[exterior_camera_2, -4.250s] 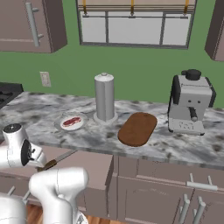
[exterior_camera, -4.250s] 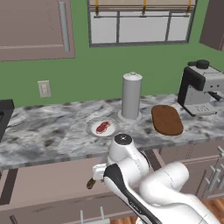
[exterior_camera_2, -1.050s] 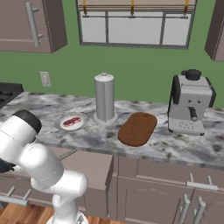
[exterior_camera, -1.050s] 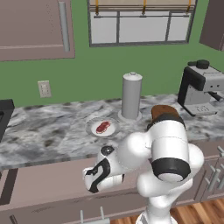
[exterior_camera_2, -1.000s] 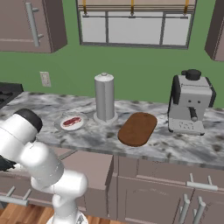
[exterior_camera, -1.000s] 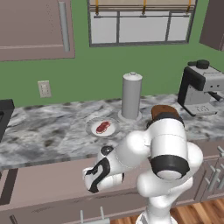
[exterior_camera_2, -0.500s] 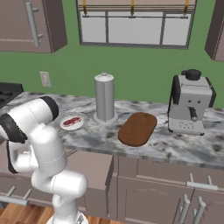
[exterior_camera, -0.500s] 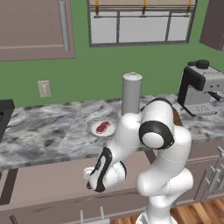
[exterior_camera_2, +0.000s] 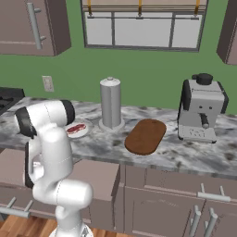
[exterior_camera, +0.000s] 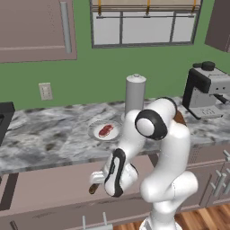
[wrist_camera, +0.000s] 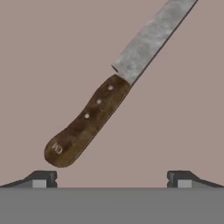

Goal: Pick up the knife from the drawer and place it on the cutting board. Then place the meat from the plate to the cutting board.

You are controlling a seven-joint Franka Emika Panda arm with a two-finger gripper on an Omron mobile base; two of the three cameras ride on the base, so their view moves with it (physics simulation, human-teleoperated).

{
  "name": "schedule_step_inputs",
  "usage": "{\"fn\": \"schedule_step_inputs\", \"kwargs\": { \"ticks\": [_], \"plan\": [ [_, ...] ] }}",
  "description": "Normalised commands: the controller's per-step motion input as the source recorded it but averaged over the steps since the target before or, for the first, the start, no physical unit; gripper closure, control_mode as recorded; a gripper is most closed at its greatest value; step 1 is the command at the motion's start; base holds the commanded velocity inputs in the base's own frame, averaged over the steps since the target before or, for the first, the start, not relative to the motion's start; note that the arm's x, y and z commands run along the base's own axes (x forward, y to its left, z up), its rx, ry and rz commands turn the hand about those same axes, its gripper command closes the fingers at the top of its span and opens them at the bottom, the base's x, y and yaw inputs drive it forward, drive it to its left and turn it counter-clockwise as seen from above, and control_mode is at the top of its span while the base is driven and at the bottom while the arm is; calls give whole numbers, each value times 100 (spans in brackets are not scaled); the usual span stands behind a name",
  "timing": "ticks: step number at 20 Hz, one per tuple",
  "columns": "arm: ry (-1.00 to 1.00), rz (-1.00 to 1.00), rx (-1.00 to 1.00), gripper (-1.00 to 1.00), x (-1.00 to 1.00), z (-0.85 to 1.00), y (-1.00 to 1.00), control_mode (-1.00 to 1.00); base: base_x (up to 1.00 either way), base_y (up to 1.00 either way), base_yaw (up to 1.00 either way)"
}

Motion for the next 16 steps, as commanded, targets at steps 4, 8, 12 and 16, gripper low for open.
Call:
{"fn": "schedule_step_inputs", "kwargs": {
  "ticks": [4, 8, 12, 16],
  "plan": [
    [1, 0, 0, -100, 10, 0, 14, -100, 0, 0, 0],
    [0, 0, 0, -100, 2, 0, 18, -100, 0, 0, 0],
    [0, -2, 0, -100, 0, 0, 19, -100, 0, 0, 0],
    [0, -5, 0, -100, 0, 0, 25, -100, 0, 0, 0]
  ]
}}
